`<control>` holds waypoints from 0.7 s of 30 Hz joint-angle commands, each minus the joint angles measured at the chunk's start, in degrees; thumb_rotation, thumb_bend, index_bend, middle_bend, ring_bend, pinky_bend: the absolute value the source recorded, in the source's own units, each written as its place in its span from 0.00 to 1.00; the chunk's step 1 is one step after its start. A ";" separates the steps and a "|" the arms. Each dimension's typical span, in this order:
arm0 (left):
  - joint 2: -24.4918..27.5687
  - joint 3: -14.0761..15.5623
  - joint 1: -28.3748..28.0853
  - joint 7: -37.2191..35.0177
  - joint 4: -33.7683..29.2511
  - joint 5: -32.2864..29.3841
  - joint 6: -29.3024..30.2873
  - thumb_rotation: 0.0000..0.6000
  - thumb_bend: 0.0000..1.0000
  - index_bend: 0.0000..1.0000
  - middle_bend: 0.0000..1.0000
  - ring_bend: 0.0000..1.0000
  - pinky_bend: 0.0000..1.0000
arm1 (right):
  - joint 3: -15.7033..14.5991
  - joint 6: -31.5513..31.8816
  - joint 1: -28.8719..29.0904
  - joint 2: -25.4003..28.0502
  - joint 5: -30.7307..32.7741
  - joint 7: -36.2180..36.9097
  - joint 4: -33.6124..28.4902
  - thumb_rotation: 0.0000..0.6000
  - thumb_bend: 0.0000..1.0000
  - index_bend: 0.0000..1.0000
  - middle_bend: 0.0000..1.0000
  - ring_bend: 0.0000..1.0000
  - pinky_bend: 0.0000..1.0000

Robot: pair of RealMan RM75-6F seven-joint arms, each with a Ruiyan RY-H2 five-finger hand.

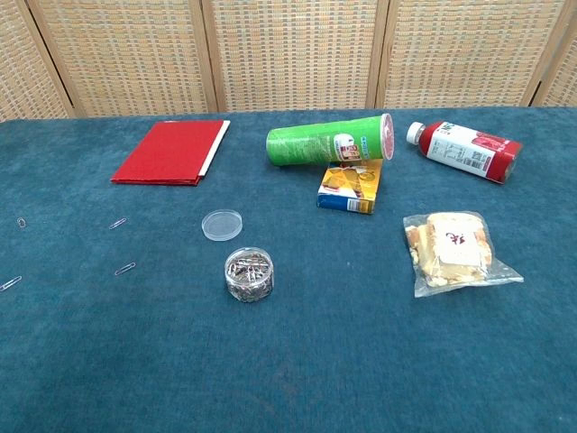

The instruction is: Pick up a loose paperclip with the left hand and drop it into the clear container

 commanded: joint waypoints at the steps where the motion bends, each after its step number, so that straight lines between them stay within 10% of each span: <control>1: -0.43 -0.12 -0.02 -0.30 0.81 0.67 0.01 1.00 0.05 0.00 0.00 0.00 0.00 | -0.34 -0.99 0.16 0.55 0.48 -0.45 -0.89 1.00 0.00 0.00 0.00 0.00 0.00; 8: -1.80 -1.04 -2.81 -3.20 6.05 0.77 -5.23 1.00 0.05 0.01 0.00 0.00 0.00 | -0.47 -0.71 0.23 0.36 -0.54 -0.53 -1.13 1.00 0.00 0.00 0.00 0.00 0.00; 21: -17.11 -1.62 -20.76 -13.47 43.82 1.92 -33.92 1.00 0.17 0.33 0.00 0.00 0.00 | 1.12 -4.03 2.52 -3.43 3.81 -8.13 -0.47 1.00 0.00 0.00 0.00 0.00 0.00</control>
